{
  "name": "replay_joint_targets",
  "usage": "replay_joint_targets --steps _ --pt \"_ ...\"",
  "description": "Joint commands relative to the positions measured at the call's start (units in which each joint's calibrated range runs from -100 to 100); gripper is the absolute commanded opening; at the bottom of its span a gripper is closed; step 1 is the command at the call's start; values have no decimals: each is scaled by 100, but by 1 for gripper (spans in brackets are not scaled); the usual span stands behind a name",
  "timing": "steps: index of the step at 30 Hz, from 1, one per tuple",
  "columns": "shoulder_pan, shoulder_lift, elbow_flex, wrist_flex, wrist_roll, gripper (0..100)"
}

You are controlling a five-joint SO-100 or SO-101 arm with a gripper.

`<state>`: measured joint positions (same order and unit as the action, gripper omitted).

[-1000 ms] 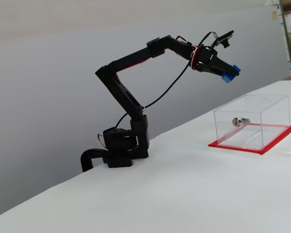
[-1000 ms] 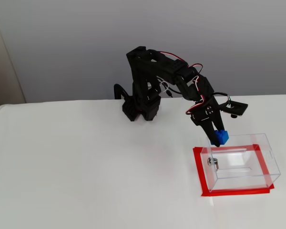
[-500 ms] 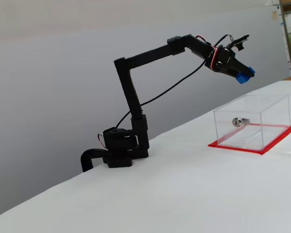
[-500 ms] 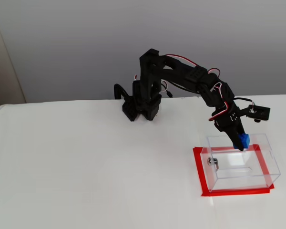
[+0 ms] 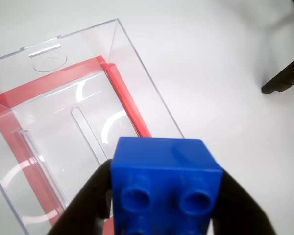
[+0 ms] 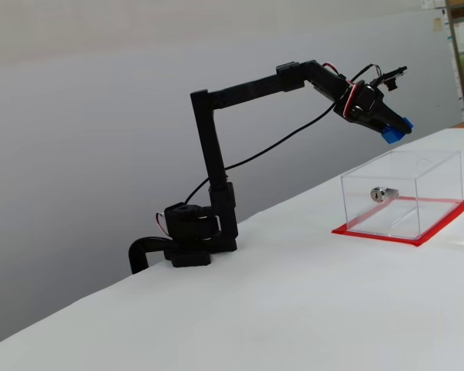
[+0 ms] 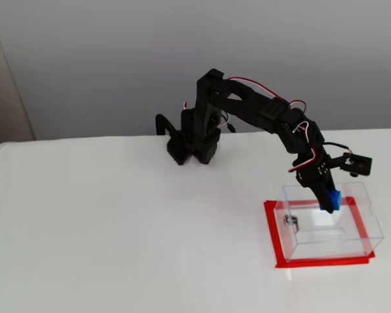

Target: Pick the blue lego brick and place it into the transparent box

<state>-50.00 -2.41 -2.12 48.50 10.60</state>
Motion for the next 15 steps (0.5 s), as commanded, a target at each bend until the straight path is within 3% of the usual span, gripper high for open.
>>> replay_joint_targets --steps 1,7,15 --pt "-17 -43 -457 -81 -48 18" --pt "-17 -52 -448 -81 -21 38" --pt "-17 -52 -448 -81 -6 43"
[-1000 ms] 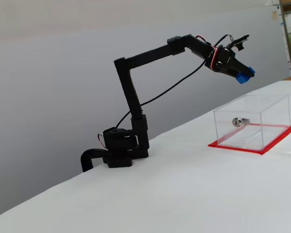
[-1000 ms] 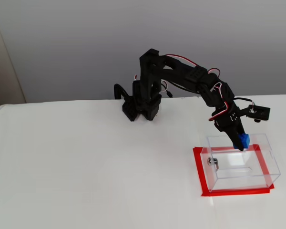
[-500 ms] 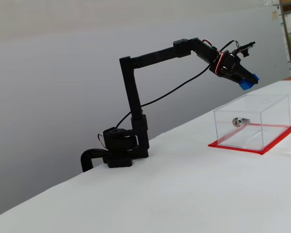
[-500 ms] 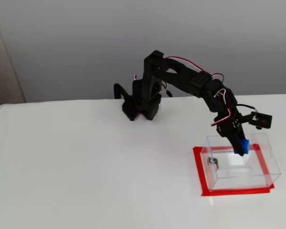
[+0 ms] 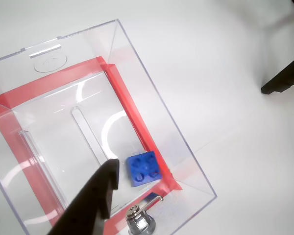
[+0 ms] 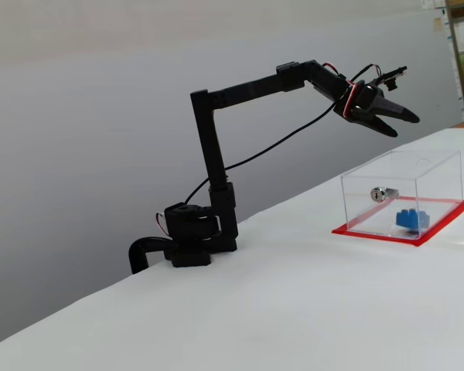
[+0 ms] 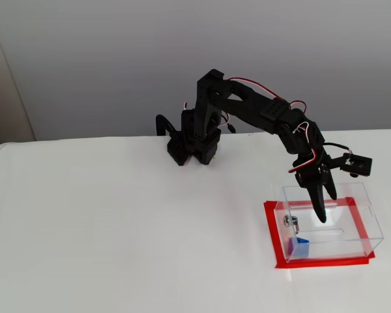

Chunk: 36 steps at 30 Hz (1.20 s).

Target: Pick the blue lego brick and place it into the transparent box

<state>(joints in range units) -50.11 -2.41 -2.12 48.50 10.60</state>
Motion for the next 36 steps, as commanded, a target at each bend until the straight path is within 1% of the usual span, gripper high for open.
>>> replay_joint_targets --steps 1,15,17,22,25,33,36 --pt "-6 -52 -448 -81 -6 43" --pt "24 -52 -439 -72 5 42" --pt "38 -52 -439 -72 5 38" --pt "53 -60 -439 -63 10 21" --pt "53 -77 -439 -81 10 14" --pt "16 -86 -448 -89 10 1" --pt "9 -120 -448 -89 10 1"
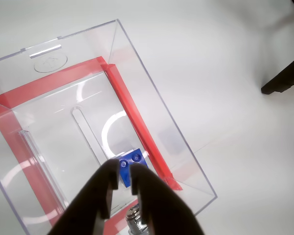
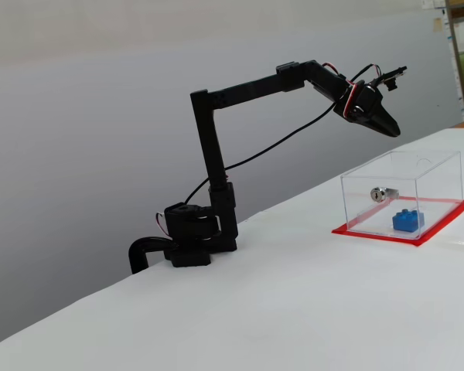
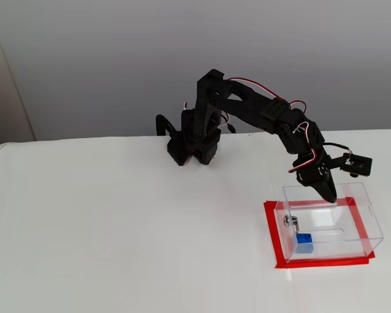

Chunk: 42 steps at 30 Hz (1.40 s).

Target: Pick the blue lego brick and place it into the transparent box

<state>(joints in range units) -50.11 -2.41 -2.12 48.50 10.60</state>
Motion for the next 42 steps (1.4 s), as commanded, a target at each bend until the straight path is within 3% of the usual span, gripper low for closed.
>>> replay_joint_targets --steps 1,15,42 --pt "9 -120 -448 -89 10 1" --pt "445 -629 -349 -28 10 1" --pt "3750 -4481 3168 -89 -48 1"
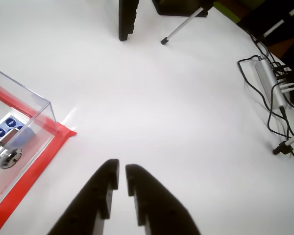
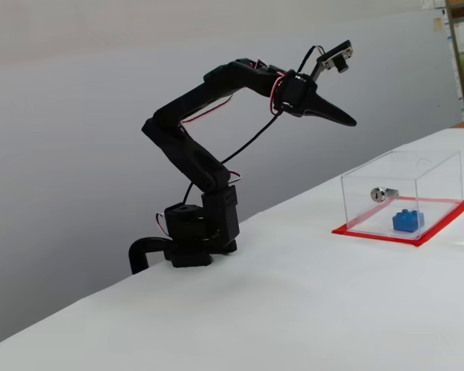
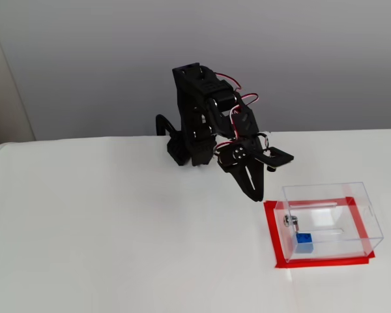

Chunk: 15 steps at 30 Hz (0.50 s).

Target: Pick the blue lego brick and place it into the transparent box

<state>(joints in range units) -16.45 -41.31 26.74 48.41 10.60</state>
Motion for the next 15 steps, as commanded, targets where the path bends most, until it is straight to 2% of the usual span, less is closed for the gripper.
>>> replay_joint_targets --steps 1,8,15 --pt "503 -727 400 -81 -48 1" --pt "1338 -1601 1159 -81 -58 1" --pt "1804 -2373 2163 -81 -465 1"
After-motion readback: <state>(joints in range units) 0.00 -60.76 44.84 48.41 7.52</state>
